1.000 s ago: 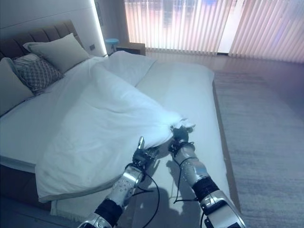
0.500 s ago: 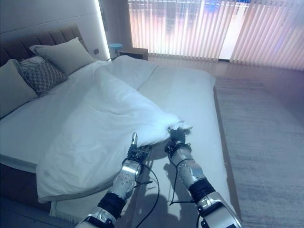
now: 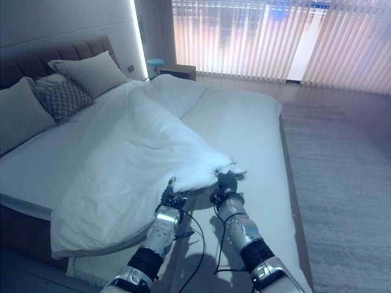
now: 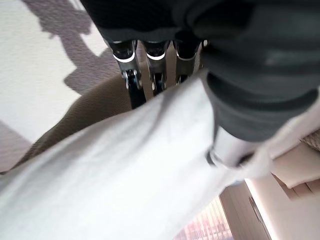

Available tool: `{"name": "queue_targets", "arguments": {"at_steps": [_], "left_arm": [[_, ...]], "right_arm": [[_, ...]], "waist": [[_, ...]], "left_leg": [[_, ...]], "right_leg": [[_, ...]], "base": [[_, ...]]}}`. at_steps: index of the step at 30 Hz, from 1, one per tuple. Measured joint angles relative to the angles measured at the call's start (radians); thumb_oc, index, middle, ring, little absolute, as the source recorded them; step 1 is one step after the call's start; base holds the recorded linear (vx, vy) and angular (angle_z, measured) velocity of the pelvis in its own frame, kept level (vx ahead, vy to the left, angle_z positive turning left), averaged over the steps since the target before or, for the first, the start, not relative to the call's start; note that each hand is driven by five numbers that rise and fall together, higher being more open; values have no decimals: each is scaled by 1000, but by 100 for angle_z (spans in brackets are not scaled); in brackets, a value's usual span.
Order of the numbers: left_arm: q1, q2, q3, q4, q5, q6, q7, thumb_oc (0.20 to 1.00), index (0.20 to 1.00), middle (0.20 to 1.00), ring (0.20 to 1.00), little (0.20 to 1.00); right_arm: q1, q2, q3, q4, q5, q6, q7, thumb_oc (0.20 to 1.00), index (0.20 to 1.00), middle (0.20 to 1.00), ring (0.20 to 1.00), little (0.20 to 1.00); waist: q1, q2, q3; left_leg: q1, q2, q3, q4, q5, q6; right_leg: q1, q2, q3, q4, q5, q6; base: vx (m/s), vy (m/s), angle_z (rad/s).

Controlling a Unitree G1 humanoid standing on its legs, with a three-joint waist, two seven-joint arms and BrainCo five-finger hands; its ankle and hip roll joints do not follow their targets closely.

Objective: Make the bed

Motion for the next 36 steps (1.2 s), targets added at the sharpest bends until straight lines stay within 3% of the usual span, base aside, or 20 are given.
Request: {"name": "queue_targets", "arguments": {"at_steps": [7, 9, 11, 12, 13, 15, 16, 18, 19, 20, 21, 22, 24, 25, 27, 29, 30, 33, 34, 36], "left_arm": [[21, 5, -26, 19, 86, 9, -27, 200, 200, 200, 200, 200], [20, 8, -45, 17, 114, 13, -42, 200, 200, 200, 200, 200], [24, 16, -44, 20, 123, 13, -50, 200, 200, 200, 200, 200], [31, 20, -42, 19, 130, 12, -58, 200, 200, 200, 200, 200], [37, 22, -42, 18, 146, 12, -64, 200, 200, 200, 200, 200], [53, 36, -42, 3, 162, 12, -75, 200, 200, 200, 200, 200], [54, 36, -43, -1, 162, 12, -76, 200, 200, 200, 200, 200], [48, 32, -45, -7, 162, 11, -91, 200, 200, 200, 200, 200], [51, 35, -47, -7, 162, 11, -98, 200, 200, 200, 200, 200], [76, 54, -53, -9, 168, 9, -110, 200, 200, 200, 200, 200], [98, 70, -55, -8, 194, 9, -118, 200, 200, 200, 200, 200], [102, 72, -55, -9, 200, 8, -117, 200, 200, 200, 200, 200], [114, 91, -53, -42, 201, 8, -119, 200, 200, 200, 200, 200], [117, 106, -51, -59, 203, 8, -121, 200, 200, 200, 200, 200], [129, 145, -45, -118, 224, 8, -125, 200, 200, 200, 200, 200], [130, 157, -37, -142, 242, 8, -129, 200, 200, 200, 200, 200], [128, 159, -37, -147, 243, 8, -129, 200, 200, 200, 200, 200], [136, 162, -39, -148, 269, 12, -131, 200, 200, 200, 200, 200], [122, 154, -41, -147, 279, 16, -134, 200, 200, 200, 200, 200], [117, 149, -42, -147, 280, 20, -139, 200, 200, 200, 200, 200]], "right_arm": [[104, 53, -37, 1, 8, -28, 13, 200, 200, 200, 200, 200], [131, 56, -52, -14, 23, -39, 23, 200, 200, 200, 200, 200], [129, 63, -52, -14, 33, -39, 26, 200, 200, 200, 200, 200], [128, 69, -52, -12, 41, -39, 29, 200, 200, 200, 200, 200], [128, 70, -52, -4, 45, -38, 32, 200, 200, 200, 200, 200], [126, 80, -50, -3, 53, -34, 45, 200, 200, 200, 200, 200], [124, 77, -49, -4, 53, -34, 47, 200, 200, 200, 200, 200], [116, 55, -50, -10, 53, -29, 61, 200, 200, 200, 200, 200], [127, 57, -50, -22, 53, -26, 66, 200, 200, 200, 200, 200], [139, 77, -47, -10, 50, -18, 73, 200, 200, 200, 200, 200], [143, 90, -40, 1, 50, -12, 77, 200, 200, 200, 200, 200], [143, 98, -40, 17, 51, -12, 79, 200, 200, 200, 200, 200], [134, 122, -43, 44, 59, -12, 94, 200, 200, 200, 200, 200], [123, 129, -43, 43, 59, -11, 101, 200, 200, 200, 200, 200], [86, 137, -28, 44, 59, -6, 127, 200, 200, 200, 200, 200], [70, 137, -24, 46, 60, -6, 148, 200, 200, 200, 200, 200], [67, 137, -24, 49, 60, -7, 150, 200, 200, 200, 200, 200], [68, 136, -24, 49, 62, -7, 153, 200, 200, 200, 200, 200], [70, 127, -26, 49, 74, -14, 153, 200, 200, 200, 200, 200], [68, 121, -26, 49, 85, -15, 152, 200, 200, 200, 200, 200]], "waist": [[-7, 13, -4], [-11, -7, 0], [-5, -8, 1], [-5, -14, 5], [-4, -18, 11], [-1, -13, 12], [-7, -5, 11], [-10, -2, 15], [-16, -25, 18], [5, -79, 19], [44, -72, 23], [44, -72, 22], [71, -69, 23], [79, -70, 24], [87, -44, 38], [102, -41, 40], [106, -41, 41], [108, -56, 31], [65, -44, 28], [54, -38, 30]], "left_leg": [[-66, -11, -113, -3, 5, 2], [-91, -10, -105, 46, -19, -31], [-105, 37, -141, 132, -57, -84], [-94, 110, -156, 170, -80, -126], [-60, 181, -166, 178, -99, -154], [8, 232, -180, 147, -115, -177], [20, 222, -205, 143, -114, -175], [63, 170, -190, 136, -212, -179], [63, 133, -149, 141, -227, -165], [51, 64, -69, 167, -223, -127], [39, 61, 13, 186, -235, -83], [16, 52, 21, 201, -240, -66], [-1, 40, 35, 200, -219, -34], [-13, 33, 33, 206, -213, -24], [-7, 29, 25, 198, -196, -5], [-1, 1, 25, 179, -179, 15], [-4, -2, 16, 178, -176, 19], [-19, -52, -12, 142, -140, 30], [-52, -72, -74, 144, -118, 28], [-78, -77, -97, 148, -92, 25]], "right_leg": [[4, -21, -116, 1, -18, -12], [-3, -58, -168, 8, -25, -41], [-25, -76, -160, 43, -28, -49], [-41, -98, -141, 74, -36, -53], [-54, -115, -121, 111, -46, -33], [-101, -140, -72, 183, -43, 4], [-110, -151, -39, 187, -40, 28], [-149, -209, -17, 202, 19, 89], [-163, -241, -8, 201, 56, 92], [-208, -305, -34, 193, 190, 74], [-239, -314, -75, 166, 251, 60], [-235, -312, -122, 190, 224, 58], [-214, -261, -186, 364, 40, 76], [-197, -238, -200, 405, 39, 77], [-159, -154, -254, 503, -66, 43], [-134, -123, -194, 486, -110, 52], [-140, -103, -140, 496, -158, 98], [-50, -29, -49, 337, -202, -7], [-10, -16, -18, 251, -175, -53], [-5, -18, -22, 226, -157, -65]], "base": [[-122, 98, 49], [-88, 361, 91], [-50, 407, 31], [-59, 774, -6], [-46, 603, -15], [-33, 516, -52], [-123, 863, -82], [-193, 708, -54], [-277, 475, -63], [-488, 886, -117], [-341, 600, -111], [-305, 578, -73], [-263, 463, -14], [-253, 412, -9], [-198, 314, -6], [-194, 293, -2], [-70, 110, 26], [-135, 146, 52], [-94, 140, 111], [-189, 269, 108]]}}
